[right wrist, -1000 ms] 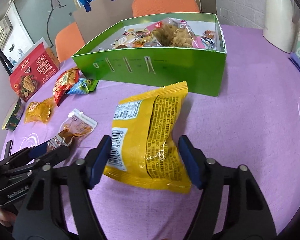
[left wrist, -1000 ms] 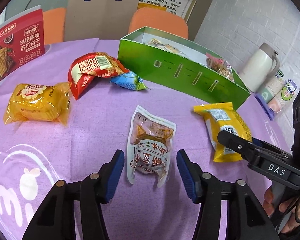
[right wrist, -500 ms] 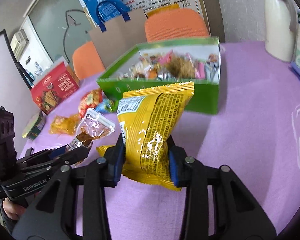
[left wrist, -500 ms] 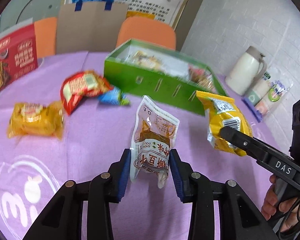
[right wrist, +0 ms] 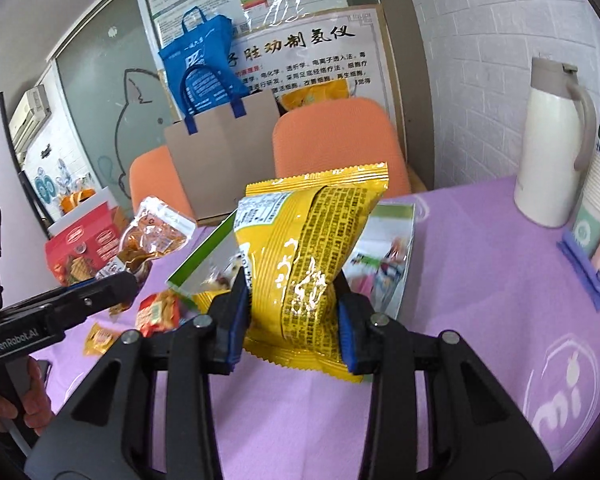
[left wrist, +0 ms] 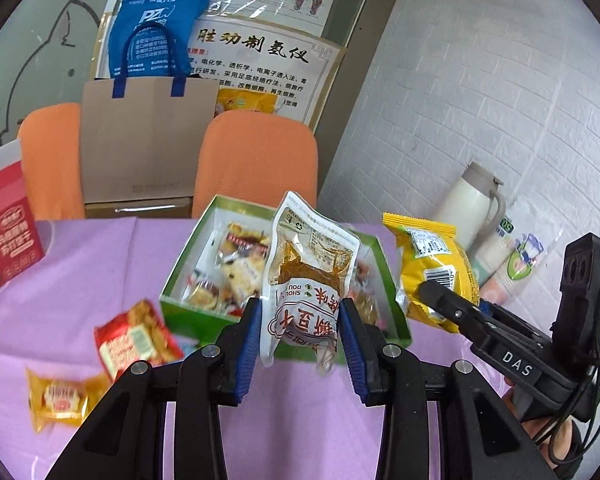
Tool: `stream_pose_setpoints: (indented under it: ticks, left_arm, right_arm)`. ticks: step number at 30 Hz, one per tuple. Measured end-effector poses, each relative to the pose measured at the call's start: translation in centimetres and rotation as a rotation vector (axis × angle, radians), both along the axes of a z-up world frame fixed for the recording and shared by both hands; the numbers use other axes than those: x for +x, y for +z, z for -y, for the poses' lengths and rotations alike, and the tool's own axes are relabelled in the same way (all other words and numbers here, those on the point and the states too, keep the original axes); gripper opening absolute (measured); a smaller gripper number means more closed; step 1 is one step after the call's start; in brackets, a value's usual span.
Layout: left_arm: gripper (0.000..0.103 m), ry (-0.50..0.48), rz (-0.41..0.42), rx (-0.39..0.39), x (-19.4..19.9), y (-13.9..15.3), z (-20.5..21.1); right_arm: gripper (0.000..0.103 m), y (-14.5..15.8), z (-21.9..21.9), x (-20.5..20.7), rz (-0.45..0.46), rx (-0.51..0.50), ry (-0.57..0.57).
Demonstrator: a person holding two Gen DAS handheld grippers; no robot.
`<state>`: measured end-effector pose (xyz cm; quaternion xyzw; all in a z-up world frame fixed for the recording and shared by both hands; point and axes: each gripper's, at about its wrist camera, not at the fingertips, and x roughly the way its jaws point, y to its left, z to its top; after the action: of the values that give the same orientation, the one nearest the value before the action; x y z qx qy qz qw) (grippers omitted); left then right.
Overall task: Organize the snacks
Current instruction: 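Carry both bags into the green box and open both grippers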
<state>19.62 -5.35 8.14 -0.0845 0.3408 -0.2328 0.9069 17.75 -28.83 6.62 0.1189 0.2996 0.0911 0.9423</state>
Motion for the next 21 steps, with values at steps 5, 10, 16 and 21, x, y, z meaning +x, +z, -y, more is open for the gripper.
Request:
stream_pose_setpoints:
  ticks: [5,10,16,21]
  left_arm:
    - [0.039,-0.016,-0.024,0.011,4.4,-0.7,2.1]
    - [0.039,-0.020,-0.055,0.013,7.2,-2.6,3.5]
    - [0.068,0.004,-0.054,0.084,8.3,-4.6,4.2]
    - [0.084,0.055,-0.012,0.083,7.4,-4.7,2.8]
  right_arm:
    - [0.040,-1.3,1.6,3.7,-0.011,-0.015,-0.018]
    - [0.040,-3.0,1.8,6.9,-0.038,-0.024,-0.007]
    - [0.079,-6.0,1.0,9.0,-0.080,-0.078,0.039]
    - [0.082,-6.4,1.9,7.6,-0.057,-0.074,0.015]
